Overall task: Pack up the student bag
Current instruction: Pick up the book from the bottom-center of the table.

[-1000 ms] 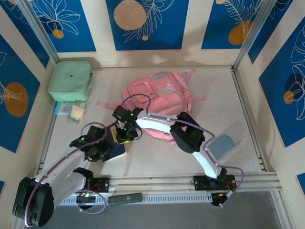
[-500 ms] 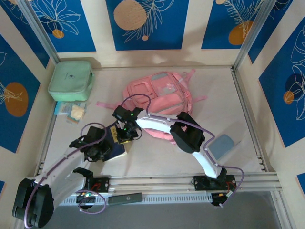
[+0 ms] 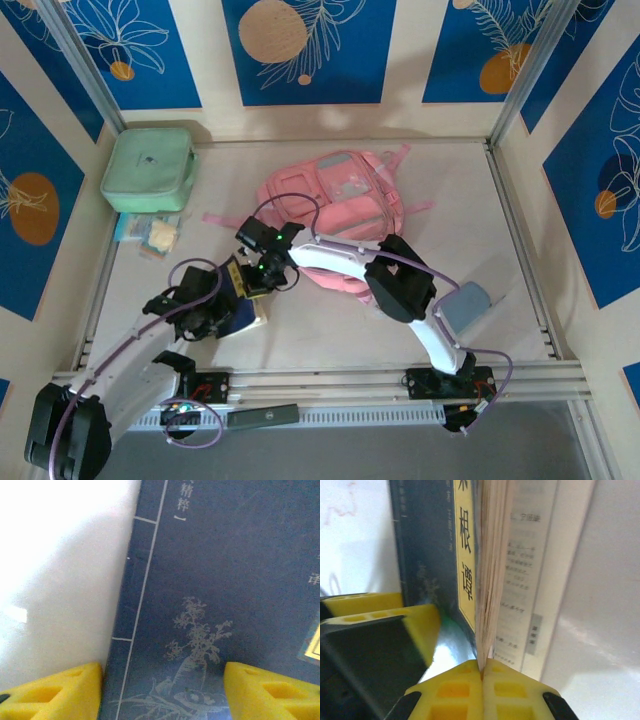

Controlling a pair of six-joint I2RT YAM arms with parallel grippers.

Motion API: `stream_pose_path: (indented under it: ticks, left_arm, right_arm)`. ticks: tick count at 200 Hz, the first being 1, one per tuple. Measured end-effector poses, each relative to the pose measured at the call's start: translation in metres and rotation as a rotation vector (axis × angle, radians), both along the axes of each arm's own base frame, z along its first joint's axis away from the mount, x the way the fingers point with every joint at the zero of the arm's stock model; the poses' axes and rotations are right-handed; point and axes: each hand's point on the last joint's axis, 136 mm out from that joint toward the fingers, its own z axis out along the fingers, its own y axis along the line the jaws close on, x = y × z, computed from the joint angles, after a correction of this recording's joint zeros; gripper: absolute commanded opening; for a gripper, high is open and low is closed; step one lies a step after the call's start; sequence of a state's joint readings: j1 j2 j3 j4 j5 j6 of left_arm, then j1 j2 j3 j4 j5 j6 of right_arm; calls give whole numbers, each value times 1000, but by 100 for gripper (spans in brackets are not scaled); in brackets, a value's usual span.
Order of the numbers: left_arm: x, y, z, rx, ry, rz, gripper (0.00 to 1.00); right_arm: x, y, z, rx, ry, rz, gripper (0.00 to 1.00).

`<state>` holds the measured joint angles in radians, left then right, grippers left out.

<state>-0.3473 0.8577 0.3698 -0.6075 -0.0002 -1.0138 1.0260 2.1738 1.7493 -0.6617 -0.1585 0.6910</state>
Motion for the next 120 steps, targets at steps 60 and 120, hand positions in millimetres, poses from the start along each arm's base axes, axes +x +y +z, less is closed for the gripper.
stream_pose_path:
  ticks: [60, 120]
  left_arm:
    - [17, -3, 63, -18, -123, -30, 88]
    - [38, 10, 173, 1, -339, -64, 99]
  right_arm:
    - [-11, 0, 52, 118, -27, -1, 0]
    - [-10, -41, 152, 312, -103, -74, 0]
